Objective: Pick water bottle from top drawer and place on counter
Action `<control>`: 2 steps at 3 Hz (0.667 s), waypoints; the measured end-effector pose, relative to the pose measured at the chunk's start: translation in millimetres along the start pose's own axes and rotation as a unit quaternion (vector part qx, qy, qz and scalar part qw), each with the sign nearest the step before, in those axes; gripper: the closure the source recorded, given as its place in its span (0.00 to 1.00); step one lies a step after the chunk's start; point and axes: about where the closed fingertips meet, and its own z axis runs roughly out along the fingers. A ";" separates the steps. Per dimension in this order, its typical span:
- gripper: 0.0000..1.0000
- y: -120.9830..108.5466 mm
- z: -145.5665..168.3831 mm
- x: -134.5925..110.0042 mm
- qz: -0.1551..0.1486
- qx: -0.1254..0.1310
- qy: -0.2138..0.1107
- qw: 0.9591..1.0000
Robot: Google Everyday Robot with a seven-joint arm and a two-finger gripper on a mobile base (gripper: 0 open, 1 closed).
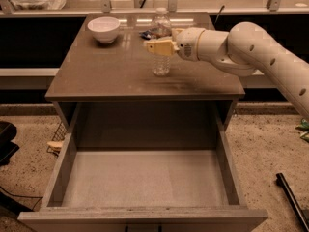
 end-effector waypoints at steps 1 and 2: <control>0.00 1.5 1.8 -0.1 0.000 -0.002 0.000 1.000; 0.00 1.6 1.9 -0.1 0.000 -0.002 0.000 1.000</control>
Offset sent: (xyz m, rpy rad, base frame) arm -0.0002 0.0022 -0.0001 0.0004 0.0003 0.0033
